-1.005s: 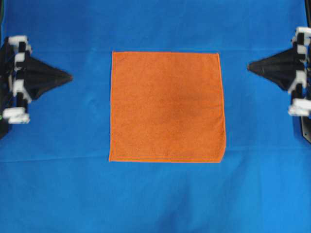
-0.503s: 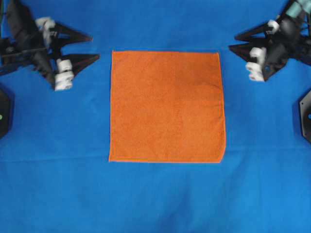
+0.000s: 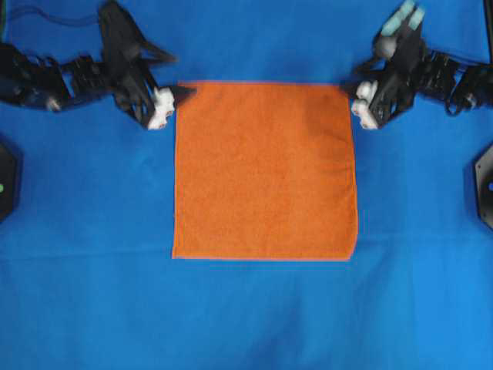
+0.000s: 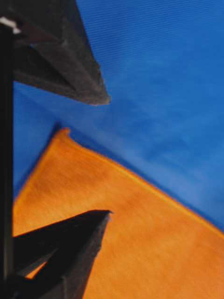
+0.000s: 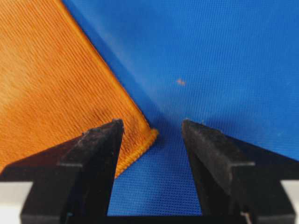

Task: Fold the orange towel.
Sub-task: 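Move both grippers to the towel's two far corners and grasp them, then lift the far corners and pull them toward the near edge, then lower the folded edge onto the near edge and open both grippers, then grasp the folded towel's left and right ends with both grippers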

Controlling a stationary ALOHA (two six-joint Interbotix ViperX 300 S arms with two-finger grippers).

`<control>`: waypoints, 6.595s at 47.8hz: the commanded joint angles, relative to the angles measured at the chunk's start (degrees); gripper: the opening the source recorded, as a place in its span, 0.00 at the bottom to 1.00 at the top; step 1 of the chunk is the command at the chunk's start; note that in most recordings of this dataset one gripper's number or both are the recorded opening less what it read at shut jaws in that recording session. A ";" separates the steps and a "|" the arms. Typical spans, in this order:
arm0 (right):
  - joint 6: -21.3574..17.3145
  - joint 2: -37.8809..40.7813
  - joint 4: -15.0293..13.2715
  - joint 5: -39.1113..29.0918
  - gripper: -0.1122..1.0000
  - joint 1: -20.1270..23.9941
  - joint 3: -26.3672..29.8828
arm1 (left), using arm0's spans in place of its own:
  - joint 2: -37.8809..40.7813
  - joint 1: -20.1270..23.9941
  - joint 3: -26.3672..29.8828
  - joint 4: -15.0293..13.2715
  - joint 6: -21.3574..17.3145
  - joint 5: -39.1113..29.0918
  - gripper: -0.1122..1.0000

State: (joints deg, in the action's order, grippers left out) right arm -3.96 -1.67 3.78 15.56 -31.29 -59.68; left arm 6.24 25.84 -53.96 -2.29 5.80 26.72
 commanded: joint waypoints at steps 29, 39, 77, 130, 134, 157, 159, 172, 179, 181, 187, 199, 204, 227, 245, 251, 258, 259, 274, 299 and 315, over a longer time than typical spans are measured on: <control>0.70 2.64 -0.62 1.32 0.11 1.14 1.14 | 4.04 -1.05 2.99 0.53 -5.98 -4.92 0.14; 0.53 2.55 0.00 1.32 0.11 1.49 0.97 | 3.25 -1.32 3.08 0.44 -6.06 -5.36 0.13; -0.09 -6.50 0.97 -2.20 0.11 3.43 0.00 | -8.26 -5.45 2.90 0.53 -6.42 -14.41 0.13; -20.30 -19.16 1.49 -14.41 0.11 40.96 -4.92 | -10.37 -41.13 3.43 0.53 10.99 -24.87 0.13; -21.45 -18.90 1.49 -14.50 0.11 42.45 -4.83 | -10.11 -41.66 3.69 0.53 10.99 -24.87 0.13; -22.59 -15.03 1.49 -14.41 0.11 44.30 -3.25 | -8.26 -41.40 3.69 0.53 10.90 -24.52 0.16; -22.59 -14.50 1.49 -14.33 0.11 44.74 -2.81 | -8.26 -41.48 3.69 0.53 10.90 -24.52 0.20; -22.50 -11.34 1.49 -15.47 0.50 45.79 -0.09 | -8.44 -41.48 3.69 0.62 10.81 -24.52 0.50; -22.41 -11.87 1.32 -15.73 0.68 45.79 -0.09 | -8.96 -40.78 3.25 0.53 10.63 -25.40 0.57; -22.41 -12.22 1.32 -16.00 0.65 45.79 -0.09 | -9.32 -40.61 3.34 0.53 10.37 -25.84 0.57; -21.88 -14.15 0.53 -17.40 0.64 44.65 0.09 | -10.46 -38.58 3.69 0.62 9.32 -26.98 0.57; -21.71 -16.88 -4.31 -20.39 0.65 34.98 -0.09 | -11.51 -31.55 3.69 0.62 4.39 -27.07 0.57; -21.71 -16.79 -6.59 -21.80 0.65 30.94 0.00 | -11.51 -29.53 3.69 0.62 2.46 -27.07 0.57; -21.71 -9.32 -12.04 -20.57 0.65 24.61 0.97 | -6.77 -23.55 3.34 0.62 0.44 -25.05 0.58; -21.71 -3.96 -12.04 -18.28 0.64 24.52 0.97 | -2.37 -21.45 2.90 0.62 0.35 -24.52 0.57; -21.71 -3.87 -12.04 -18.19 0.63 25.05 1.05 | -2.46 -21.45 2.90 0.62 0.44 -25.14 0.56; -21.71 -3.96 -12.04 -18.46 0.45 27.07 1.05 | -2.46 -21.45 3.25 0.62 0.62 -27.33 0.46; -21.71 -3.96 -12.04 -18.46 0.40 27.33 0.97 | -2.46 -21.45 3.43 0.62 0.62 -27.69 0.43; -21.97 -4.39 -11.95 -18.54 0.12 28.13 1.05 | -2.90 -21.09 3.69 0.62 0.88 -28.92 0.11; -22.15 -22.50 -12.04 -31.55 0.12 28.04 4.13 | -17.58 -22.68 9.84 0.62 1.85 -44.47 0.11; -22.15 -31.64 -12.04 -35.33 0.12 29.09 4.39 | -25.05 -24.61 12.13 0.62 1.41 -48.96 0.11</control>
State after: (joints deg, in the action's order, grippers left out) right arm -26.19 -31.99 -8.17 -19.78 -2.55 -56.43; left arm -17.31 1.41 -42.80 -1.76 7.29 -22.24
